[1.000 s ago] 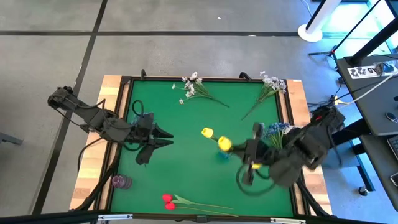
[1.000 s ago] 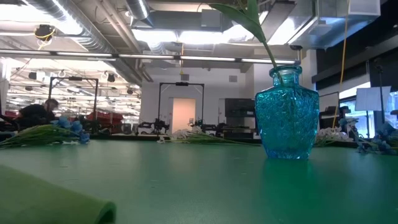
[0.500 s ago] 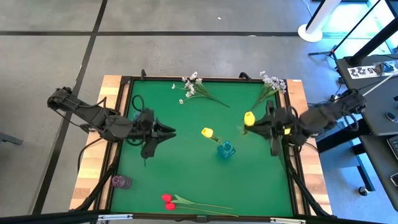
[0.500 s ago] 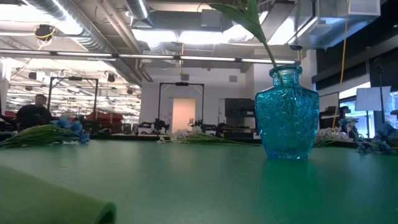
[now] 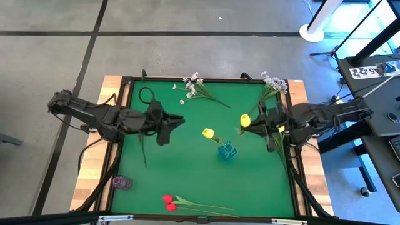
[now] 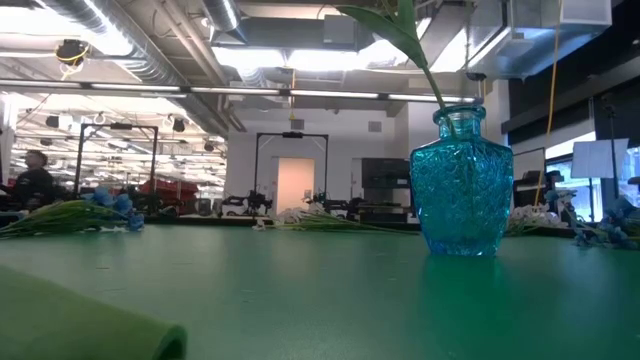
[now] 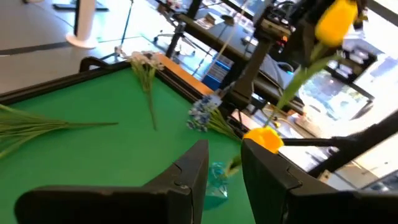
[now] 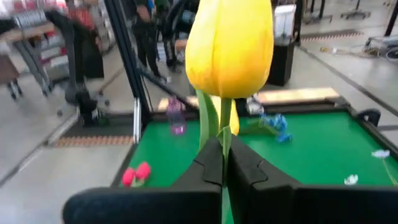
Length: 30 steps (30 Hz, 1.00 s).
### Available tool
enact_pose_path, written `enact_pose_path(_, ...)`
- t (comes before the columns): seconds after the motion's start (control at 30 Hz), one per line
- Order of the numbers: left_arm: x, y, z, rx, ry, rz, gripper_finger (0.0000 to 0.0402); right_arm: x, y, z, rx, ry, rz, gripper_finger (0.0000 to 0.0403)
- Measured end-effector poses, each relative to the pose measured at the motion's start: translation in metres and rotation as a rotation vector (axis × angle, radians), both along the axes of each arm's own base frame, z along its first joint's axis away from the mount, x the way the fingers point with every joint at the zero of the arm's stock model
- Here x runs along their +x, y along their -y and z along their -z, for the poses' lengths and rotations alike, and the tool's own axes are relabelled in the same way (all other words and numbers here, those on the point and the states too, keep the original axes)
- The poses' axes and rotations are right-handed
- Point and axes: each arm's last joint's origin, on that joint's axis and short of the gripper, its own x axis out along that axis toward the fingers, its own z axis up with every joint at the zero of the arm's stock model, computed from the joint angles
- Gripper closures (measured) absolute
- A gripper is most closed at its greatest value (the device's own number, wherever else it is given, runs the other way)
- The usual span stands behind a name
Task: Sort flowers into vase by color
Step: Put the yellow tulip into the blue vase, then put the right white flowers into the blue vase
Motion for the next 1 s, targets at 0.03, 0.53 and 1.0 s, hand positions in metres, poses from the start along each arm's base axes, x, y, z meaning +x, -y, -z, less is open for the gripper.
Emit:
enact_pose_path(0.03,0.003,-0.001,0.002,0.002,-0.007,-0.009,0.031,0.002,0.0,0.002,-0.01,-0.013,-0.001,0.0402)
enact_pose_path(0.53,0.02,-0.052,0.011,-0.006,-0.052,-0.116,0.031,-0.007,0.014,0.009,0.0,-0.304,-0.019,0.0182)
enact_pose_path(1.0,-0.009,-0.126,0.013,0.108,-0.248,-0.281,0.031,-0.051,0.064,0.014,0.443,-0.674,0.846,0.0105)
